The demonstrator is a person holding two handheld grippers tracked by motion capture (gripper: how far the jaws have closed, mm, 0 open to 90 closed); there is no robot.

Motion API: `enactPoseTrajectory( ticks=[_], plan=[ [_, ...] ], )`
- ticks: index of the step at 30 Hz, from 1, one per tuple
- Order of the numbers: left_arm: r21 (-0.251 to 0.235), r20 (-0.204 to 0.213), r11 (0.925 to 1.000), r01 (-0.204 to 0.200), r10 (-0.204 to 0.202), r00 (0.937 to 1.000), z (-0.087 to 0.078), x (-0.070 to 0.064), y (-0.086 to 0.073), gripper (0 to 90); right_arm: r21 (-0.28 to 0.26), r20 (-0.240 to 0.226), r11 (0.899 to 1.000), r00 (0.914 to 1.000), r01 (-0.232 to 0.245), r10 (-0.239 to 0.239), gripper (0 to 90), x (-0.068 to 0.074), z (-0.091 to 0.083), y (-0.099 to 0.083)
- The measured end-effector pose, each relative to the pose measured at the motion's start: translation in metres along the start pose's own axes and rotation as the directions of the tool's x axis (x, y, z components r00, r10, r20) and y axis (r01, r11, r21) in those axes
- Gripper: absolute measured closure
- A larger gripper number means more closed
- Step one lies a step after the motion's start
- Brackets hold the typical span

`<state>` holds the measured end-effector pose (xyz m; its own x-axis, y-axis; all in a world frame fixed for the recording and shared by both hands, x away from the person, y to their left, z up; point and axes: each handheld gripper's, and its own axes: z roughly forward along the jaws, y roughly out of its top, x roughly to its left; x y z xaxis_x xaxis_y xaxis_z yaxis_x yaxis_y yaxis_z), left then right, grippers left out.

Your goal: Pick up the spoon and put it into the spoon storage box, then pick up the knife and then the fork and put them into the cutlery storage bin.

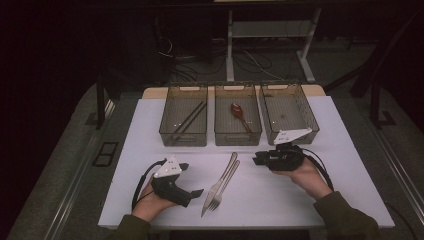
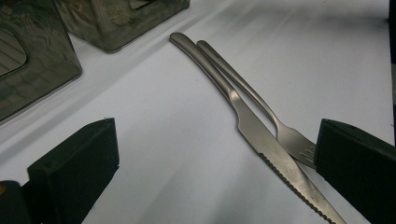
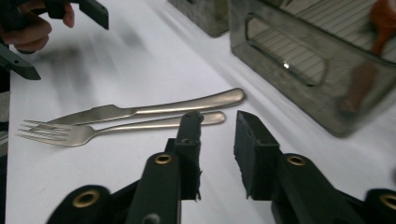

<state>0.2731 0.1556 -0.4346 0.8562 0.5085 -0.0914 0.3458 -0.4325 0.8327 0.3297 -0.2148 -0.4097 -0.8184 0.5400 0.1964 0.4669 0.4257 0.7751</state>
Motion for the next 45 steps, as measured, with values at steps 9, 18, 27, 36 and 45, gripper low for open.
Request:
enactPoseTrajectory(
  ticks=[9,18,27,36,45],
  plan=[
    [0.002,0.001,1.0000,-0.001,0.001,1.0000,0.000,0.000,0.000,0.0,0.018,-0.039,1.000,0.9990,0.024,-0.023,77.7,0.009,0.017,0.007],
    [0.001,0.002,1.0000,-0.001,0.001,1.0000,0.000,-0.001,0.000,0.0,0.034,-0.081,0.998,0.9957,0.047,-0.044,85.9,0.018,0.031,0.013],
    [0.002,0.002,1.0000,-0.006,0.006,1.0000,0.000,-0.001,0.000,0.0,0.064,-0.101,0.995,0.9920,0.083,-0.076,88.7,0.027,0.050,0.017],
    [0.001,0.001,1.0000,-0.005,0.005,1.0000,0.000,0.000,0.000,0.0,0.108,-0.116,0.989,0.9893,0.101,-0.089,88.7,0.034,0.074,0.016],
    [0.000,0.003,1.0000,-0.005,0.005,1.0000,0.000,-0.001,0.000,0.0,0.144,-0.117,0.983,0.9880,0.118,-0.101,88.7,0.039,0.088,0.013]
  ],
)
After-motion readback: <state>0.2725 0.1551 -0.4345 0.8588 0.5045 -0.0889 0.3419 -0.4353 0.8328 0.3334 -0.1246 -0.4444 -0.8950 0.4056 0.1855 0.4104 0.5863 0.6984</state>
